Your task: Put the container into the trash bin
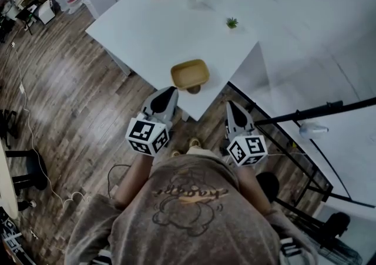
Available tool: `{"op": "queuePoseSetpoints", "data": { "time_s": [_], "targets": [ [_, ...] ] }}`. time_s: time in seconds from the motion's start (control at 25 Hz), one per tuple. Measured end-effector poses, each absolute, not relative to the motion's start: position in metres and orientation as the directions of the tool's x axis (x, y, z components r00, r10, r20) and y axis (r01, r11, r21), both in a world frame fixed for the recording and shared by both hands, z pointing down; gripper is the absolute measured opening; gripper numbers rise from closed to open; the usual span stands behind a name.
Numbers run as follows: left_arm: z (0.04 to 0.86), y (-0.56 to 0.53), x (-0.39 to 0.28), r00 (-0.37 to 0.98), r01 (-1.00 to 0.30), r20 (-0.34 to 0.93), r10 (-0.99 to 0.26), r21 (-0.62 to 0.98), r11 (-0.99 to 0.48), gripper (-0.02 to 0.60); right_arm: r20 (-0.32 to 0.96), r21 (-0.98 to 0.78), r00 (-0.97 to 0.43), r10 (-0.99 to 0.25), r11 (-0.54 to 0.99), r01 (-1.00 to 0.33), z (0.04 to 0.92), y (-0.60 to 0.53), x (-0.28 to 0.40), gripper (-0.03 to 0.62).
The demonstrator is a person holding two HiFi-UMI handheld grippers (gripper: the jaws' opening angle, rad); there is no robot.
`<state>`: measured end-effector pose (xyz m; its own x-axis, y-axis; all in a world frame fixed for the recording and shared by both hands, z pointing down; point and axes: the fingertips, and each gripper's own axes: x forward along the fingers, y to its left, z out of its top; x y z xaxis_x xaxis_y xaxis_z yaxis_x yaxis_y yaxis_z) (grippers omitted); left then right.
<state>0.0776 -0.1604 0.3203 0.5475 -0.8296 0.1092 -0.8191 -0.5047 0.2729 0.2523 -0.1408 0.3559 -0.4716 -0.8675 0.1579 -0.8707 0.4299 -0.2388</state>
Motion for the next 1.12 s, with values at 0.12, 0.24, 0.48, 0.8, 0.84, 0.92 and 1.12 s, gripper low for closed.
{"op": "queuePoseSetpoints", "data": {
  "time_s": [0.12, 0.24, 0.48, 0.8, 0.84, 0.92, 1.12],
  "targets": [
    [0.325, -0.169, 0.079, 0.547, -0.816, 0.115, -0.829, 0.293, -0.498, 0.042, 0.16, -0.238, -0.481, -0.862, 0.439, -0.866, 0.358, -0.149, 0.254, -0.008],
    [0.33, -0.177, 0.079, 0.544, -0.818, 0.126, -0.83, 0.303, -0.49, 0.084, 0.159, -0.241, -0.487, -0.859, 0.445, -0.863, 0.361, -0.156, 0.256, -0.008],
    [0.344, -0.189, 0.075, 0.532, -0.814, 0.145, -0.834, 0.358, -0.456, 0.173, 0.164, -0.246, -0.494, -0.854, 0.45, -0.859, 0.363, -0.168, 0.255, -0.008],
    [0.367, -0.214, 0.07, 0.496, -0.841, 0.192, -0.847, 0.347, -0.414, 0.249, 0.17, -0.257, -0.496, -0.852, 0.447, -0.857, 0.372, -0.175, 0.261, -0.008],
    [0.37, -0.218, 0.069, 0.493, -0.846, 0.2, -0.847, 0.339, -0.412, 0.25, 0.172, -0.258, -0.495, -0.852, 0.446, -0.857, 0.372, -0.176, 0.262, -0.008],
    [0.377, -0.228, 0.067, 0.487, -0.854, 0.219, -0.846, 0.326, -0.406, 0.25, 0.182, -0.263, -0.49, -0.853, 0.438, -0.86, 0.371, -0.176, 0.263, -0.008],
    [0.405, -0.254, 0.06, 0.474, -0.866, 0.273, -0.837, 0.316, -0.388, 0.25, 0.192, -0.266, -0.478, -0.857, 0.423, -0.866, 0.374, -0.178, 0.267, -0.008]
  ]
}}
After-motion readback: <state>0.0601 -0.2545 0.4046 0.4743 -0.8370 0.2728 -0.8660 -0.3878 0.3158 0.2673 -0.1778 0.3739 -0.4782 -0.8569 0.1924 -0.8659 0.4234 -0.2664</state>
